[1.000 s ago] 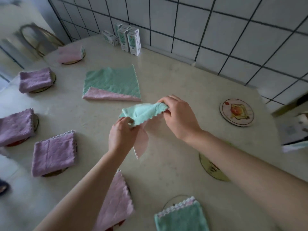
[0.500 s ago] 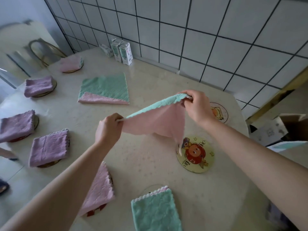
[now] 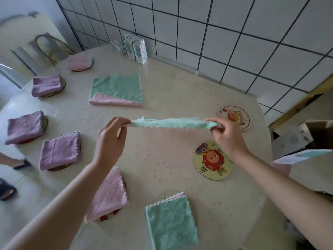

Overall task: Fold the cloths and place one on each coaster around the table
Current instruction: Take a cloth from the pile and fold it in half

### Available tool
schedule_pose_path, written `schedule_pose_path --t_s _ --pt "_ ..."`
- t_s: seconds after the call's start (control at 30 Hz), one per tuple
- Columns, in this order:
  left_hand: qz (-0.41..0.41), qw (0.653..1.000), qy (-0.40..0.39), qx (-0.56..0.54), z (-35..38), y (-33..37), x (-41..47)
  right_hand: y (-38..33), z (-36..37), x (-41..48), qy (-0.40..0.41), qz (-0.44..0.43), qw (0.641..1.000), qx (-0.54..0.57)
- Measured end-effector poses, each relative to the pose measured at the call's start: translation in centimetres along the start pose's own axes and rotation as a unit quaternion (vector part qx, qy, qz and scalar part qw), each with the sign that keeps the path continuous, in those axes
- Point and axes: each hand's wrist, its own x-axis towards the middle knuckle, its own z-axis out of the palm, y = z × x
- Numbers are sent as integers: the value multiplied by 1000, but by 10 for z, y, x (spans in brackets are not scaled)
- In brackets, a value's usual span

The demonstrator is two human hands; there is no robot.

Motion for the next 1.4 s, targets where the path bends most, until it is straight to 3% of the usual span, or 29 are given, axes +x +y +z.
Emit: schedule_pose_path --t_s 0.17,0.27,0.4,0.5,0.8,0.93,1.13,1.4 --pt "-75 987 -139 26 19 -24 -103 68 27 -63 -93 79 987 -101" --pt "-123 975 -184 30 24 -27 -143 93 37 -94 -163 122 970 -135" --pt "-160 961 -220 49 23 -22 -168 105 37 -117 -195 137 961 -141" --pt "-201 953 -225 24 26 -30 -171 106 33 -118 -180 132 966 -132" --pt "-400 903 -130 -87 58 -45 -95 94 36 -54 -75 174 982 -2" --pt "-424 893 -131 -79 75 -63 -65 97 53 -18 -38 201 979 21" --pt "-449 877 -132 -111 110 -82 -31 109 72 28 -47 226 973 -27" --pt "-428 882 -195 -25 129 -103 -11 123 82 57 -80 256 961 -62"
